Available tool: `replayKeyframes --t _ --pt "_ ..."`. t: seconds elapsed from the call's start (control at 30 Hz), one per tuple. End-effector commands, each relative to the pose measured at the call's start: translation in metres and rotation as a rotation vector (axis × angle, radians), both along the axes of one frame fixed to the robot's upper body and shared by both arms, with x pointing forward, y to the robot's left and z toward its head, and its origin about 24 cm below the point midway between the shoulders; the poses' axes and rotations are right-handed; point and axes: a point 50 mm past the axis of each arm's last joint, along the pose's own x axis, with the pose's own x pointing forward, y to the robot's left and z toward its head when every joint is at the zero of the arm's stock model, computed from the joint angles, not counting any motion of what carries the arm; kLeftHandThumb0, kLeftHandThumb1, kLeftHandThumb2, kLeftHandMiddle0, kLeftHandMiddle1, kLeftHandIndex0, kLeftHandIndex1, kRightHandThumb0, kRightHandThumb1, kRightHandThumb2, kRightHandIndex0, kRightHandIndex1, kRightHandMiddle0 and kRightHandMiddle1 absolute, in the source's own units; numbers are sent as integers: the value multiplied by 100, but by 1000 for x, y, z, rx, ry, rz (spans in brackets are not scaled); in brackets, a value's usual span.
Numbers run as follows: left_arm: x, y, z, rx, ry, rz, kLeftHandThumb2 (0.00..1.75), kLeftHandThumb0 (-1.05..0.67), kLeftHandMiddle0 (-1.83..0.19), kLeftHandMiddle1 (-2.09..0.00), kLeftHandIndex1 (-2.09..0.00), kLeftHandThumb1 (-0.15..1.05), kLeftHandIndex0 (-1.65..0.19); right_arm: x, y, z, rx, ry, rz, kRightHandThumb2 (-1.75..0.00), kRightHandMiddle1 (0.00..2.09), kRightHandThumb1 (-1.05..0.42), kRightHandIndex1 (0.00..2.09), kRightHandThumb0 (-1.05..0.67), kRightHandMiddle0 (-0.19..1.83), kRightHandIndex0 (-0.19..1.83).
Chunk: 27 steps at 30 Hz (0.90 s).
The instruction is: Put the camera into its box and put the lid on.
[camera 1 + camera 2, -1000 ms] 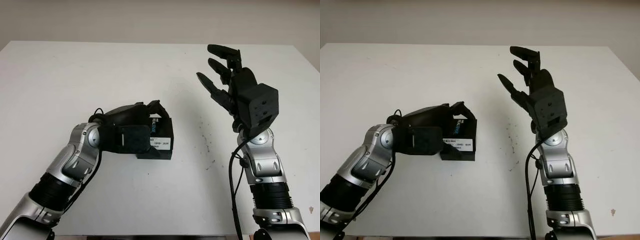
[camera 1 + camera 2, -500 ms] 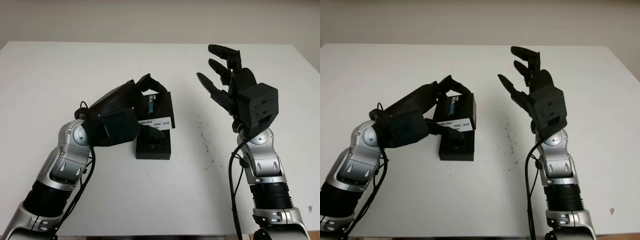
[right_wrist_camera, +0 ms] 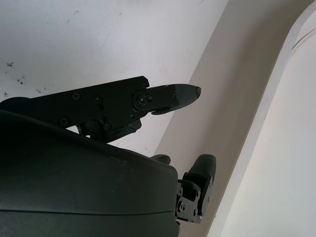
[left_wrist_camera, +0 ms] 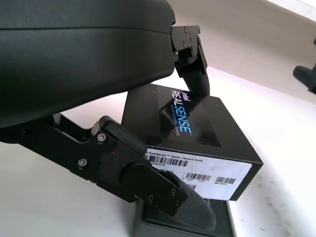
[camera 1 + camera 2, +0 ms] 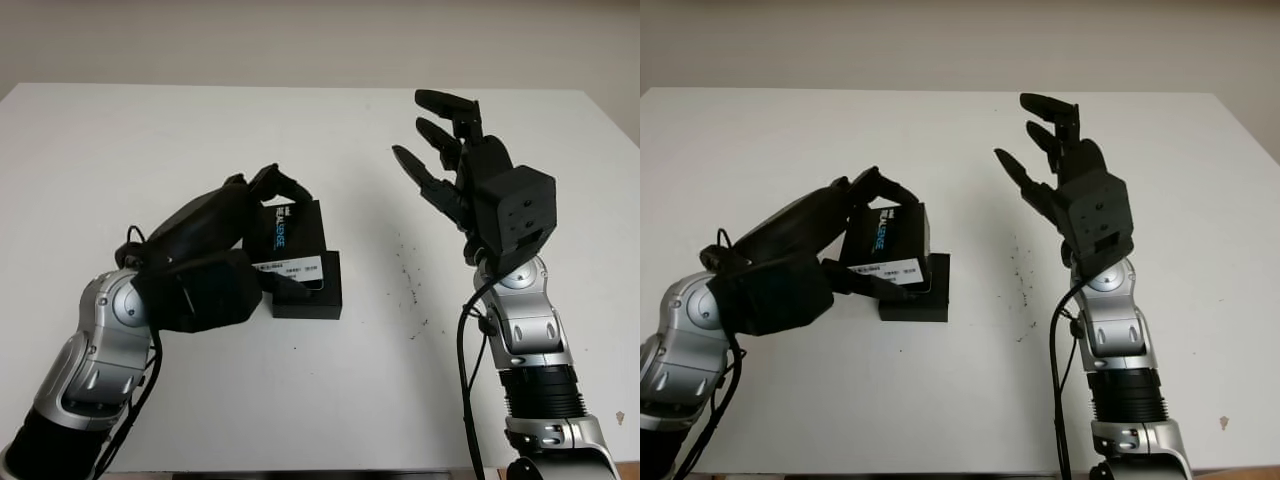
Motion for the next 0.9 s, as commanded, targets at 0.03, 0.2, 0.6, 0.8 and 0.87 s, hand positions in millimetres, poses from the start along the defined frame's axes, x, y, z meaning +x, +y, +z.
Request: replayKeyframes --t 0.03,0.2,0.6,0.8,0.87 --pt "-3 0 -9 27 -31 -3 6 -19 -30 -185 -148 104 -19 0 0 3 2 -23 6 -18 102 -105 44 -30 -19 8" --pt "-4 -3 -23 26 -73 -20 5 -16 -22 -182 -149 103 -18 1 1 3 -13 -30 19 -19 103 -105 44 -31 -19 8" --pt "11 -15 -42 -8 -155 -82 5 -17 -15 -203 -154 103 -14 2 3 1 -6 -20 29 -18 104 -105 46 -31 -19 6" --pt "16 -20 -43 -18 -163 -110 5 -18 -20 -201 -156 103 -16 1 2 0 -12 -17 23 -17 104 -105 46 -32 -19 6" --pt "18 -21 -43 -17 -163 -118 5 -19 -22 -197 -156 102 -17 1 2 0 -13 -17 21 -17 104 -105 47 -32 -18 6"
